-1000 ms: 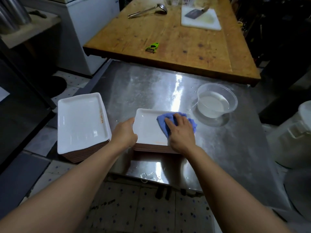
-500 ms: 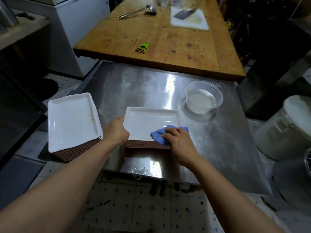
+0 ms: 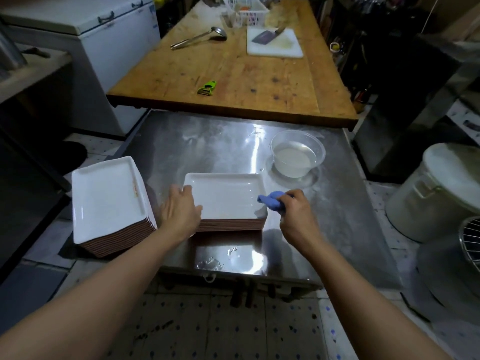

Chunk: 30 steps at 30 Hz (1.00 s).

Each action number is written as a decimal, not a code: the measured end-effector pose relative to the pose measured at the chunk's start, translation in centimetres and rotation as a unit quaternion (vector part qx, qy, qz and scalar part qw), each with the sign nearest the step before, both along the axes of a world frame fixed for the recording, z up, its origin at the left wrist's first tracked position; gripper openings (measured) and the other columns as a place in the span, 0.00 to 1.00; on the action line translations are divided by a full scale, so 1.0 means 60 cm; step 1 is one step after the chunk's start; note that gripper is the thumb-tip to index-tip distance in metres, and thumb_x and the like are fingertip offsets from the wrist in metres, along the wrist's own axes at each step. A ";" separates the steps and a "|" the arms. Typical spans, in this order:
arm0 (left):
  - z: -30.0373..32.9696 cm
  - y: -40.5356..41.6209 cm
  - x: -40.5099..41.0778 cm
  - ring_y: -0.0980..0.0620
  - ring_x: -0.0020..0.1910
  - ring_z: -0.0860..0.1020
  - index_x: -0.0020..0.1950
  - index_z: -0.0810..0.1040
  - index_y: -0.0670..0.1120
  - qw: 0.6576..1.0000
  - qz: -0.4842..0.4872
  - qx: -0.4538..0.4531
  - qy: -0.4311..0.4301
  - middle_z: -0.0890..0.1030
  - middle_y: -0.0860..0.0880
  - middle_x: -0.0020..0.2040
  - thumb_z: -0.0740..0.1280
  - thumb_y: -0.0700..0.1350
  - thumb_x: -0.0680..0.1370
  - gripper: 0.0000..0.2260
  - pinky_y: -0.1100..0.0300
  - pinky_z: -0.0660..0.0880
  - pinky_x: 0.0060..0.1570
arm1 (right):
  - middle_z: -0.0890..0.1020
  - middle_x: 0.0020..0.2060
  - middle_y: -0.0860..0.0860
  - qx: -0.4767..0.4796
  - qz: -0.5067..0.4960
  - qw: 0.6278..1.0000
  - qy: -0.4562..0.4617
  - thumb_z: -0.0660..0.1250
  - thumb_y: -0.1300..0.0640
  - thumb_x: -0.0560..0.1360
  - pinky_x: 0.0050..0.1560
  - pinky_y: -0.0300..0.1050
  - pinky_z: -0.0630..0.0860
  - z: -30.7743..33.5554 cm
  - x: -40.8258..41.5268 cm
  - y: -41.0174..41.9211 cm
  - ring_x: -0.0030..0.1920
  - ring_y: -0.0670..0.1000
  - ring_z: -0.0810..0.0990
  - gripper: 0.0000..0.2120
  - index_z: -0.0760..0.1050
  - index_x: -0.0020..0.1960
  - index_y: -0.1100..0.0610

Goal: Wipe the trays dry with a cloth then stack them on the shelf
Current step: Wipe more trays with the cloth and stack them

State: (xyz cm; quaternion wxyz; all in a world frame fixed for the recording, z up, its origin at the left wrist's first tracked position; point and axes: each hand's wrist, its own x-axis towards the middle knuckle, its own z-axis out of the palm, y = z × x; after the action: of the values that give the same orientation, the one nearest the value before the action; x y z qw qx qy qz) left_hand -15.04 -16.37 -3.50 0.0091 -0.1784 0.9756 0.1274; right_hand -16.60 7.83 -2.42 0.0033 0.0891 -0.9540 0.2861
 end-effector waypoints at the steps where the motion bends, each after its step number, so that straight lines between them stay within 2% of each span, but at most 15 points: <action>1: -0.001 0.010 0.003 0.42 0.59 0.71 0.65 0.71 0.46 0.999 -0.041 -0.005 0.024 0.69 0.44 0.61 0.66 0.50 0.76 0.19 0.51 0.69 0.55 | 0.73 0.57 0.54 -0.017 -0.012 1.000 -0.001 0.57 0.70 0.74 0.55 0.47 0.73 0.003 -0.002 0.003 0.57 0.53 0.73 0.20 0.76 0.61 0.56; 3: -0.005 0.030 0.007 0.47 0.60 0.69 0.61 0.76 0.50 0.991 -0.123 -0.007 0.048 0.72 0.49 0.58 0.67 0.52 0.75 0.16 0.53 0.69 0.52 | 0.73 0.55 0.55 -0.039 -0.033 0.999 -0.009 0.58 0.69 0.74 0.52 0.50 0.76 0.007 -0.003 0.005 0.53 0.55 0.75 0.19 0.77 0.60 0.56; 6: -0.012 0.053 0.007 0.52 0.58 0.68 0.55 0.80 0.53 0.981 -0.188 -0.040 0.025 0.73 0.53 0.54 0.68 0.53 0.75 0.11 0.58 0.68 0.42 | 0.71 0.50 0.53 -0.064 -0.045 0.997 -0.012 0.58 0.69 0.75 0.46 0.52 0.78 0.009 0.003 0.007 0.46 0.56 0.78 0.18 0.79 0.57 0.55; 9: -0.017 0.069 0.004 0.51 0.55 0.69 0.52 0.81 0.50 0.974 -0.203 -0.103 0.016 0.75 0.52 0.50 0.66 0.42 0.75 0.08 0.59 0.61 0.35 | 0.69 0.48 0.50 -0.056 -0.051 0.997 -0.014 0.58 0.68 0.75 0.43 0.48 0.76 0.006 0.012 0.011 0.44 0.54 0.78 0.16 0.80 0.53 0.55; 11: -0.021 0.071 0.001 0.49 0.53 0.71 0.50 0.81 0.49 0.969 -0.210 -0.127 0.025 0.75 0.51 0.49 0.63 0.37 0.74 0.11 0.59 0.58 0.33 | 0.70 0.50 0.52 -0.060 -0.056 0.996 -0.030 0.58 0.67 0.76 0.44 0.51 0.78 0.003 0.017 0.013 0.43 0.56 0.79 0.14 0.79 0.54 0.57; 15: -0.017 0.060 0.002 0.50 0.52 0.72 0.47 0.82 0.49 0.969 -0.224 -0.089 0.063 0.76 0.52 0.47 0.65 0.37 0.74 0.09 0.59 0.60 0.33 | 0.71 0.54 0.55 -0.077 -0.076 0.994 -0.034 0.58 0.67 0.75 0.44 0.55 0.79 -0.003 0.023 0.019 0.42 0.58 0.79 0.12 0.78 0.54 0.60; 17: -0.008 0.055 0.010 0.47 0.46 0.74 0.42 0.79 0.45 0.960 -0.245 -0.068 0.114 0.76 0.49 0.42 0.68 0.36 0.72 0.05 0.59 0.61 0.30 | 0.71 0.54 0.56 -0.097 -0.093 0.990 -0.028 0.58 0.67 0.75 0.43 0.56 0.79 -0.004 0.024 0.021 0.43 0.60 0.80 0.12 0.78 0.53 0.62; 19: 0.002 0.055 0.016 0.44 0.40 0.75 0.39 0.76 0.43 0.951 -0.259 -0.037 0.163 0.76 0.47 0.38 0.70 0.34 0.69 0.06 0.58 0.63 0.26 | 0.72 0.53 0.58 -0.119 -0.106 0.987 -0.025 0.58 0.68 0.74 0.43 0.57 0.79 -0.001 0.025 0.021 0.43 0.61 0.80 0.12 0.79 0.50 0.62; 21: 0.014 0.056 0.018 0.41 0.37 0.76 0.43 0.75 0.42 0.951 -0.252 -0.024 0.177 0.78 0.45 0.37 0.69 0.37 0.72 0.04 0.55 0.66 0.27 | 0.74 0.51 0.59 -0.134 -0.106 0.985 -0.028 0.57 0.68 0.74 0.44 0.58 0.79 0.005 0.026 0.017 0.45 0.62 0.80 0.12 0.79 0.49 0.62; 25: 0.045 0.061 0.013 0.37 0.32 0.77 0.48 0.75 0.42 0.954 -0.223 -0.039 0.199 0.80 0.41 0.34 0.65 0.42 0.77 0.04 0.54 0.63 0.30 | 0.76 0.52 0.60 -0.165 -0.108 0.980 -0.021 0.57 0.68 0.74 0.49 0.58 0.78 0.032 0.030 0.007 0.49 0.61 0.79 0.13 0.79 0.51 0.62; 28: 0.080 0.064 0.016 0.37 0.37 0.77 0.50 0.73 0.44 0.960 -0.173 0.010 0.220 0.80 0.41 0.38 0.63 0.45 0.78 0.05 0.55 0.63 0.33 | 0.76 0.55 0.60 -0.148 -0.120 0.981 0.029 0.59 0.68 0.74 0.57 0.50 0.73 0.069 0.031 0.001 0.54 0.57 0.76 0.14 0.79 0.55 0.62; 30: 0.107 0.065 0.022 0.39 0.39 0.76 0.48 0.73 0.45 0.955 -0.137 0.092 0.248 0.80 0.43 0.39 0.63 0.45 0.78 0.04 0.53 0.68 0.36 | 0.76 0.57 0.59 -0.157 -0.121 0.978 0.065 0.59 0.68 0.73 0.58 0.43 0.69 0.102 0.033 -0.006 0.57 0.56 0.74 0.15 0.79 0.56 0.61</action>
State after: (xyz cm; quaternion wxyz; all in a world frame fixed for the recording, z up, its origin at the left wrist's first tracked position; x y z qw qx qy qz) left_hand -13.73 -12.47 2.94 -0.1998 -0.0045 0.9462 0.2544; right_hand -14.65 7.44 3.72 0.1138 -0.0106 -0.8989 0.4230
